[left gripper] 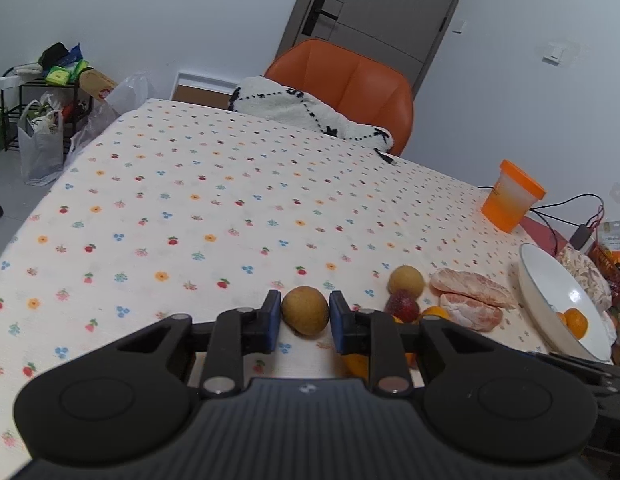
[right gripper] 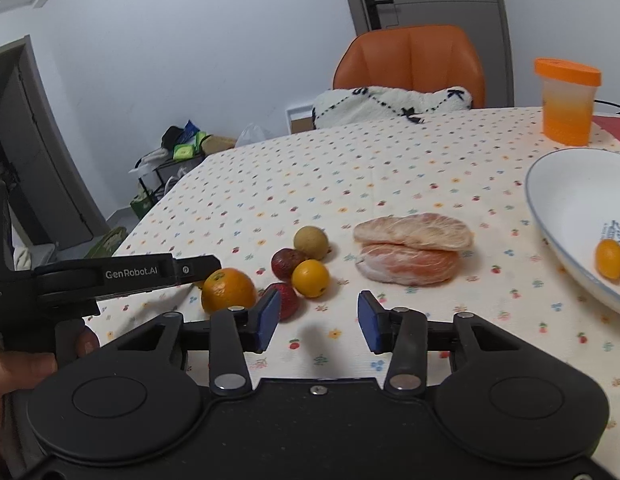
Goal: Organize fruits
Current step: 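Grasp the red plum with the right tool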
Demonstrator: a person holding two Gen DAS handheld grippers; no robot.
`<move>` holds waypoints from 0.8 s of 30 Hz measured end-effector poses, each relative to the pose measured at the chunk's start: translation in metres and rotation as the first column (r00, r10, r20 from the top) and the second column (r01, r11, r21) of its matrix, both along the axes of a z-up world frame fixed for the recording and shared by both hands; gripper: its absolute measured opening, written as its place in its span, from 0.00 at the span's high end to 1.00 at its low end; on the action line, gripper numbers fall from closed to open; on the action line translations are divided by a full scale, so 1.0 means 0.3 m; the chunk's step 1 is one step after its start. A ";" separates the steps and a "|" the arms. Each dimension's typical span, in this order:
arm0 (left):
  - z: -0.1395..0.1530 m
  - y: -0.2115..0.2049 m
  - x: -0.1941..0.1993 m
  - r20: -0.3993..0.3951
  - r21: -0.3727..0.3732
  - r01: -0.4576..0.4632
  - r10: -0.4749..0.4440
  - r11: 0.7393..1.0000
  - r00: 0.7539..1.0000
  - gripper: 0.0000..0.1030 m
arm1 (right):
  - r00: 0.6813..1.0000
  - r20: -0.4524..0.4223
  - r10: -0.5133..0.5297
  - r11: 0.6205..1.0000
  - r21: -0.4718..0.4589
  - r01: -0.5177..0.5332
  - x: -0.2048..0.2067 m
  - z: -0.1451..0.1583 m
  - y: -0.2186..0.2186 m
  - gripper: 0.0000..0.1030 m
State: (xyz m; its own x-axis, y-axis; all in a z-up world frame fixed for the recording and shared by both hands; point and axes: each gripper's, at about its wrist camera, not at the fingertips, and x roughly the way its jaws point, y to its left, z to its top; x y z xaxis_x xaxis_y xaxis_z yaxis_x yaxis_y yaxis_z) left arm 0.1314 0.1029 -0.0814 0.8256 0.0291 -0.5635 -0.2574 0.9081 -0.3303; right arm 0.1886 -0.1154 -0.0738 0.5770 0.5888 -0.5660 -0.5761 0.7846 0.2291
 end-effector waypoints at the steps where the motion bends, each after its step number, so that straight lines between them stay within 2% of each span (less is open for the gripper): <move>1: 0.000 -0.004 0.000 0.001 0.001 0.003 -0.003 1.000 1.000 0.77 | 1.000 -0.001 0.005 1.000 -0.004 -0.005 0.001 -0.002 0.007 0.60; 6: 0.003 -0.005 -0.001 0.003 0.002 0.002 -0.002 1.000 1.000 0.77 | 1.000 -0.012 0.020 1.000 -0.009 -0.020 0.004 -0.005 0.033 0.64; 17: 0.013 0.022 -0.010 0.006 -0.010 -0.027 0.027 1.000 1.000 0.77 | 0.999 -0.015 0.052 0.998 -0.016 -0.053 0.012 -0.018 0.087 0.66; 18: 0.014 0.021 -0.009 0.005 -0.007 -0.027 0.027 1.000 1.000 0.77 | 0.999 -0.012 0.052 0.998 -0.017 -0.053 0.012 -0.018 0.088 0.67; 21: 0.019 0.014 -0.010 0.000 0.001 -0.026 0.026 1.000 1.000 0.77 | 0.998 -0.016 0.056 0.998 -0.018 -0.057 0.014 -0.019 0.089 0.79; 24: 0.030 0.004 -0.014 0.000 0.013 -0.027 0.027 1.000 1.000 0.77 | 0.998 -0.031 0.051 0.999 0.011 -0.051 0.013 -0.018 0.068 0.79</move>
State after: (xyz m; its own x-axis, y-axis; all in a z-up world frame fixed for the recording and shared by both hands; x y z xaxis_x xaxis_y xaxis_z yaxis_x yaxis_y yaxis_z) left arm 0.1271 0.1041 -0.0723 0.8245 0.0584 -0.5628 -0.2814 0.9052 -0.3184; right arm 0.1925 -0.0949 -0.0791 0.5279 0.6228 -0.5775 -0.6078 0.7519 0.2553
